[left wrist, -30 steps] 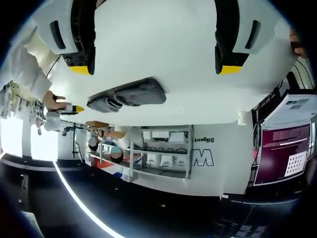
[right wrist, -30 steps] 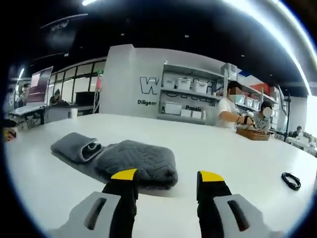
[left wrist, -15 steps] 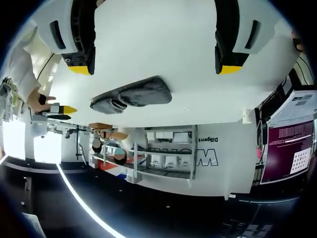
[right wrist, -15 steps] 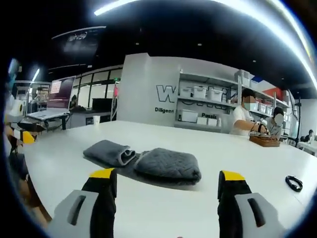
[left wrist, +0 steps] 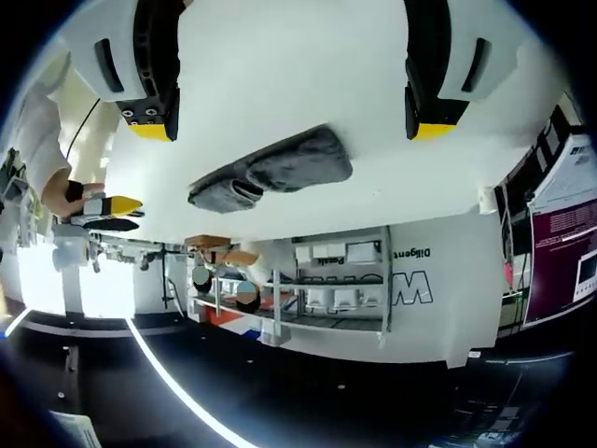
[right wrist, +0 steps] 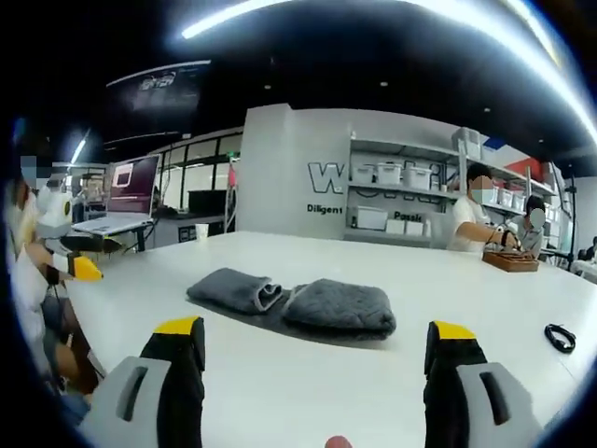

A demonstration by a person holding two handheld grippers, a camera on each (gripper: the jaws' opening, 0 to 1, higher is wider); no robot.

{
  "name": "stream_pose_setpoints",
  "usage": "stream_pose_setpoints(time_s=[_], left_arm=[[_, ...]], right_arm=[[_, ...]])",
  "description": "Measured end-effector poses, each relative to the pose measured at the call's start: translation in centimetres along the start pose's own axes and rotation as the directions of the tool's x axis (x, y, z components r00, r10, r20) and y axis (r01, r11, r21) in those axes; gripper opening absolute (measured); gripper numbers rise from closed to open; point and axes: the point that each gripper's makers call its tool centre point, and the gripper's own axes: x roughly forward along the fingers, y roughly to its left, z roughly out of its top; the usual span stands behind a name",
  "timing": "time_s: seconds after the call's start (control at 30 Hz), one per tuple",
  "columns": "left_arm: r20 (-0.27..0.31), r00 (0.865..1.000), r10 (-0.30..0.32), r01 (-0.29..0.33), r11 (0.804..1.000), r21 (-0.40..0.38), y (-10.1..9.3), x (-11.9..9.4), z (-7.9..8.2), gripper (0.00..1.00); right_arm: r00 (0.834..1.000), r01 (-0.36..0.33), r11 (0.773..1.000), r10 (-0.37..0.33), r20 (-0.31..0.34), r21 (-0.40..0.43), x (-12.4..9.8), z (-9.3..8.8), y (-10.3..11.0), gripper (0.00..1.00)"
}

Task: Open the folded towel by lifting each exposed corner and separating the folded layers until the towel lies flat within the target outline without major curled edges

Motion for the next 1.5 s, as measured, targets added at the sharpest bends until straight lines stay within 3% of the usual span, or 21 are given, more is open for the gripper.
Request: stream_pose_setpoints(time_s=[0.17,0.3,0.37,0.5,0.63,0.7,0.93,1.1,1.2,1.3,1.5], left_arm=[[0.017,0.999,-0.039,0.038,0.997,0.065,-1.2,1.4,1.8,1.0],[-0.005,0.991,-0.132,0.132,0.98,0.151,-3.7,3.4,3.0,1.0],[-0.017,0.988,-0.151,0.151,0.971,0.183,-4.5,4.1,3.5,1.0],[-0.044,0.986,-0.161,0.167,0.945,0.28,-6.0,6.0,4.5,1.0],[-0.058,0.985,-0.163,0.173,0.93,0.323,-6.8,8.4,5.1,1.0],[-0.084,0.985,-0.152,0.172,0.927,0.333,-6.9,9.7,4.9,1.0],[-0.093,0.99,-0.106,0.136,0.892,0.431,-7.4,13.7,4.7,0.97],[-0.109,0.994,-0.03,0.077,0.883,0.463,-7.1,17.1,3.4,0.85],[-0.127,0.991,0.034,0.037,0.854,0.518,-6.3,18.7,2.2,0.78],[-0.13,0.989,0.066,0.024,0.808,0.588,-6.1,20.1,1.4,0.7],[-0.156,0.984,0.085,0.028,0.793,0.609,-6.8,22.2,-0.8,0.66]], right_arm=[[1.0,0.006,1.0,-0.006,-0.001,-0.012,-1.2,0.1,-0.4,0.99],[1.0,-0.001,1.0,0.001,-0.004,-0.009,-1.9,0.1,-0.6,0.99],[1.0,0.003,1.0,-0.003,0.006,-0.005,-2.0,0.3,-0.9,0.99],[1.0,0.004,1.0,-0.004,0.005,0.012,-1.9,0.6,-1.5,0.99],[1.0,-0.007,1.0,0.007,0.0,0.018,-2.2,0.9,-2.0,0.99],[1.0,-0.016,1.0,0.016,-0.001,0.024,-2.3,0.9,-2.1,0.99],[0.999,-0.031,0.999,0.031,-0.02,-0.01,-2.9,0.6,-2.5,0.99],[0.999,-0.039,0.999,0.039,-0.013,-0.023,-3.3,1.0,-2.5,0.99],[0.999,-0.037,0.999,0.037,-0.011,-0.026,-3.6,1.1,-2.5,0.99],[0.999,-0.053,0.998,0.053,-0.003,-0.021,-3.9,1.3,-2.1,0.99],[0.996,-0.084,0.996,0.085,0.014,-0.03,-4.5,2.0,-1.1,0.99]])
